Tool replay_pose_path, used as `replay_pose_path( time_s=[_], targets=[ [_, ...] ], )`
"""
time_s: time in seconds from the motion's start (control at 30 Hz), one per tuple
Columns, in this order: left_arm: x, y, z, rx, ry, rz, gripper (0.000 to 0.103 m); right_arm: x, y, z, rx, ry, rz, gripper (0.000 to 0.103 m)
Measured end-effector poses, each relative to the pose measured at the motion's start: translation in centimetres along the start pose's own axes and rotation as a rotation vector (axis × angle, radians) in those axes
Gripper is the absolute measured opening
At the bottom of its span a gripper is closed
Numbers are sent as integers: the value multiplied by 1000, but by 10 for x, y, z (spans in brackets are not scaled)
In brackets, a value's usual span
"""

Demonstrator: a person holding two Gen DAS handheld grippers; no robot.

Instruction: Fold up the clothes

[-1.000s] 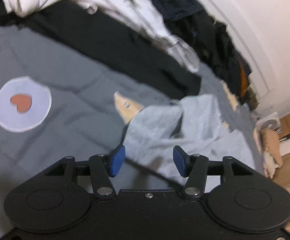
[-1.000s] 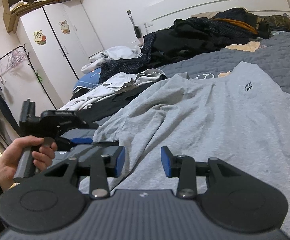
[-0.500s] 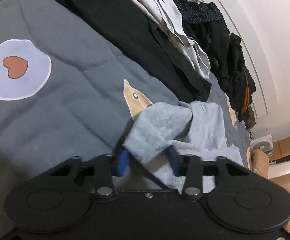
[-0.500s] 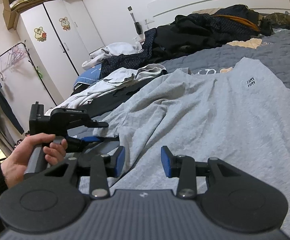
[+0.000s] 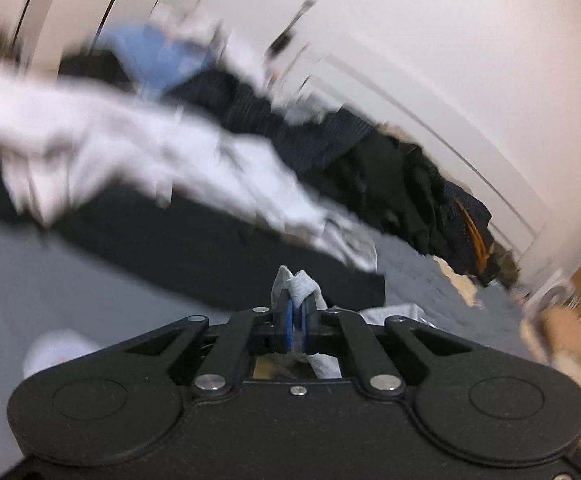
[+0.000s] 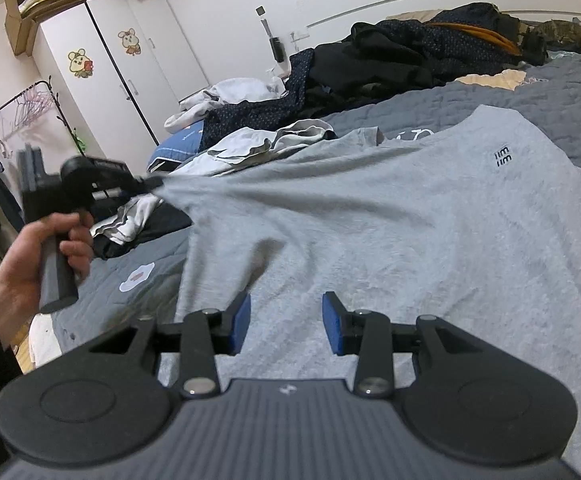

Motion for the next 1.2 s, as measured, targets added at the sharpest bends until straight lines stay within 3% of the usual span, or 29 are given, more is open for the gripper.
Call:
replay_pose_path(
  time_s=[0.1, 0.2, 0.33, 0.43, 0.47, 0.53, 0.6, 0.73, 0.93, 1.03, 1.2],
  targets=[
    [10, -6, 8, -94, -31, 104, 4, 2, -1, 0, -2, -1, 8, 38],
    [7, -7, 13, -144, -51, 153, 4, 2, -2, 2, -9, -3, 15, 38],
    [-30, 10, -3, -89, -71, -95, 6, 2, -1, 4, -11, -2, 8, 38],
    [-30, 18, -12, -103, -65, -177, 8, 3, -2, 3, -10, -4, 9, 38],
    [-24, 19, -12, -126, -56, -178, 10, 4, -2, 4, -11, -5, 11, 38],
    [-11, 22, -11, -170, -37, -180, 32, 5, -3, 4, -10, -6, 12, 38],
    [6, 31, -8, -236, -18, -177, 41, 5, -3, 4, -7, -5, 10, 38],
    [41, 58, 8, -416, 8, -171, 41, 5, -5, 2, -5, -8, 6, 38],
    [98, 124, 31, -685, 51, -152, 41, 5, -9, -5, 1, -21, 20, 38],
    [104, 148, 39, -732, 76, -189, 41, 4, -8, -8, 3, -26, 19, 38],
    [97, 166, 46, -715, 107, -243, 41, 2, -7, -15, 18, -29, 12, 38]
  ],
)
Point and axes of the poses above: each gripper's, at about its wrist camera, not at the fingertips, and x roughly against the way its jaws point, z to its right, y to its underside, the point moved 3 cm from there along -x, roughly the way its jaws point, and after that the axes turned 13 degrees about -y, right-handed, at the moved point
